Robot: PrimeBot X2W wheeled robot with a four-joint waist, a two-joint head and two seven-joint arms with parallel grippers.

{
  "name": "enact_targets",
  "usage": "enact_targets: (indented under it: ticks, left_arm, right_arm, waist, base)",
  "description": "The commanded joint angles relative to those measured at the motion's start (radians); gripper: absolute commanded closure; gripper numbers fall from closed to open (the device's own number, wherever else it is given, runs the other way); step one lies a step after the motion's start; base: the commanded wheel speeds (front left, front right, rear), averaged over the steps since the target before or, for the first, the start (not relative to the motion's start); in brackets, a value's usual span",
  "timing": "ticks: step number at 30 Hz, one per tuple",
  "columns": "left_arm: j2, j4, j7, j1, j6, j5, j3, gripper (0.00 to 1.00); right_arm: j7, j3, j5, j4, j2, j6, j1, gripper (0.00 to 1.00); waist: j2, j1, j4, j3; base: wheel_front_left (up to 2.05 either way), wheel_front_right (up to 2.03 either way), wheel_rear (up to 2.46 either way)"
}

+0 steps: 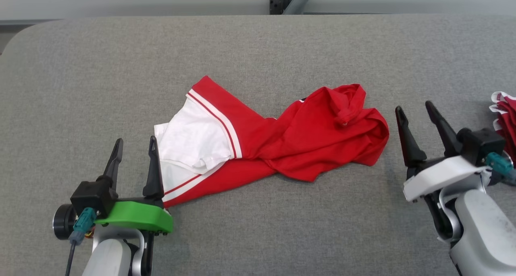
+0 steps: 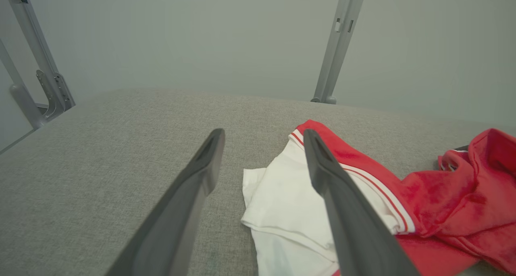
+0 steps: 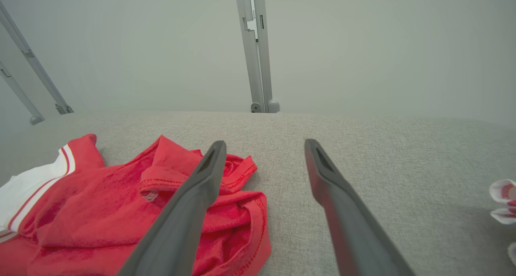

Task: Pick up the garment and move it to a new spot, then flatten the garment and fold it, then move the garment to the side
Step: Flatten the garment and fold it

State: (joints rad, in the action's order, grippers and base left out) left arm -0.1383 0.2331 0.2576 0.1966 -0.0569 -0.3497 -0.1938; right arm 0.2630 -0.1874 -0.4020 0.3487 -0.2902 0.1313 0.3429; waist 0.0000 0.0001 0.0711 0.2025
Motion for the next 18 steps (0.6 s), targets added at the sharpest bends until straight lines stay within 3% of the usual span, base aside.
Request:
enact_targets:
  ticks: [1,11,18]
  left_arm:
    - [-0.01,-0.002,-0.001,-0.015,-0.006,0.008,0.003,0.0]
    - [-0.05,-0.03,-0.041,-0.112,-0.025,-0.003,0.011,0.0]
    - [-0.064,-0.067,-0.069,-0.157,-0.038,-0.012,0.013,0.0]
  right_arm:
    - [0.004,0.009,0.015,-0.017,0.01,-0.001,-0.035,0.0]
    - [-0.042,0.072,0.092,-0.164,0.105,-0.001,-0.247,0.0]
    - [-0.085,0.101,0.124,-0.246,0.134,-0.001,-0.311,0.0]
  waist:
    - [0.0,-0.0001,-0.032,-0.036]
    - [0.0,-0.0001,-0.081,-0.124]
    - [0.0,-0.0001,-0.091,-0.141]
  base:
    - [0.0,0.0,0.0]
    - [0.0,0.0,0.0]
    - [0.0,0.0,0.0]
